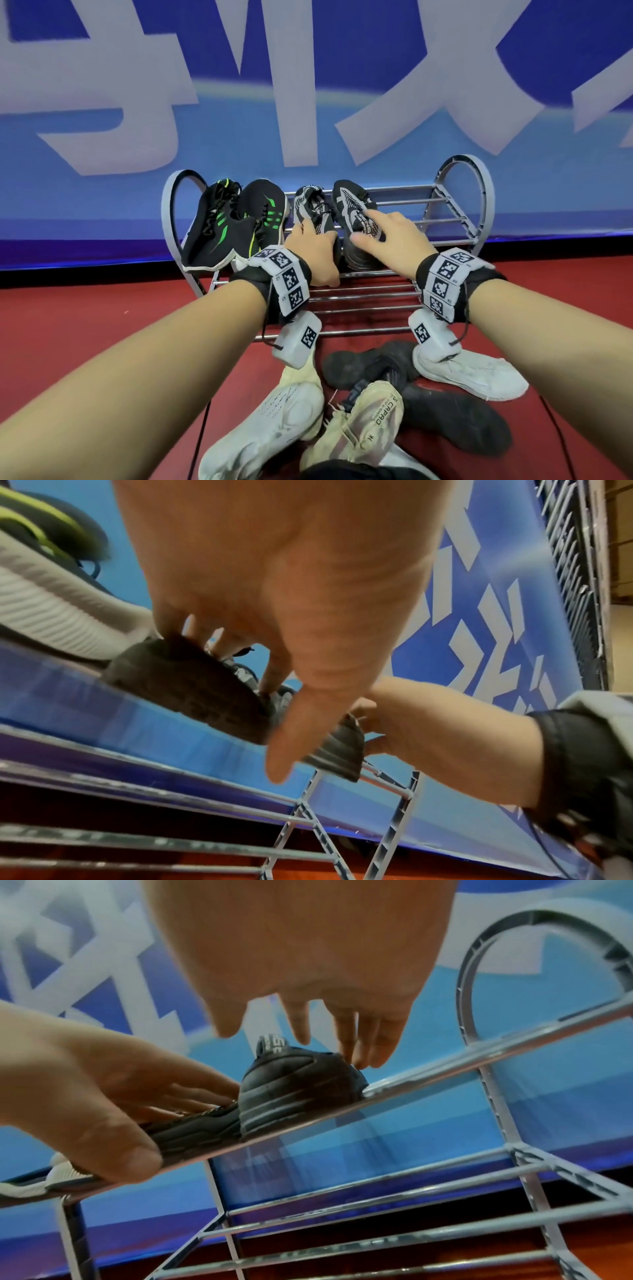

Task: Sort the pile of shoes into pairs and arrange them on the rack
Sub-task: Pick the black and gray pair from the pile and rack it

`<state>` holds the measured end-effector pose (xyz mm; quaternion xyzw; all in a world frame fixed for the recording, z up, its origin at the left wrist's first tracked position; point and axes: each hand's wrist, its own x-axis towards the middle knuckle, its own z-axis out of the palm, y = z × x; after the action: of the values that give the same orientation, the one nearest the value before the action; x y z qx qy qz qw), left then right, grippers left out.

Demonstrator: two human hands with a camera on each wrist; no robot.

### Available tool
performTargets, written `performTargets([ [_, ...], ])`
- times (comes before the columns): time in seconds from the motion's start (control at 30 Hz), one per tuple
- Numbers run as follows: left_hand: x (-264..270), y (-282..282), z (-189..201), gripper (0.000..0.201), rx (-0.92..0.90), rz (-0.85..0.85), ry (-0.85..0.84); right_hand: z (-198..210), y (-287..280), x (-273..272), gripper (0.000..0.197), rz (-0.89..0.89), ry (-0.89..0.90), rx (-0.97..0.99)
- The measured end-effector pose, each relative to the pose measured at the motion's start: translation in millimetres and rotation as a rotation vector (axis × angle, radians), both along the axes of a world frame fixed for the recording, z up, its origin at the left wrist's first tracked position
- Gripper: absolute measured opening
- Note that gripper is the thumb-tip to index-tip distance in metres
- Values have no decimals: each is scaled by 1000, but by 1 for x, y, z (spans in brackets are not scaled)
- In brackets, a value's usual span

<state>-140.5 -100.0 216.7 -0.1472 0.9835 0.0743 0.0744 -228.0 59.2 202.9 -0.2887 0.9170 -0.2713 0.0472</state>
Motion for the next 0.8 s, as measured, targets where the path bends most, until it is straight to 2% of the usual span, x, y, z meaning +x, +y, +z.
performTargets([
  [0.1, -1, -1, -4, 66, -8, -34, 22, -7, 0, 6, 103, 97, -65, 64],
  [0.17, -3, -2, -4, 60, 0, -49, 34, -13, 0, 6, 108, 87, -32, 91],
  [0.2, -4, -3, -4, 56, 0, -57, 41, -15, -1, 6, 103, 80, -9, 92],
  [0.3, -5, -6, -8, 42, -28, -81, 92, -17, -6, 7, 68, 68, 87, 99],
  [0.37, -7, -10, -13, 37, -56, -106, 136, -18, -8, 10, 56, 62, 152, 118],
  [0.53, -13, -23, -19, 42, -77, -127, 187, -19, -11, 6, 52, 63, 137, 17],
  [0.63, -16, -25, -21, 43, -96, -134, 190, -21, -18, 4, 62, 31, 78, -4],
  [0.8, -18, -29, -28, 45, -147, -135, 205, -23, -25, 4, 66, 32, 71, -17],
])
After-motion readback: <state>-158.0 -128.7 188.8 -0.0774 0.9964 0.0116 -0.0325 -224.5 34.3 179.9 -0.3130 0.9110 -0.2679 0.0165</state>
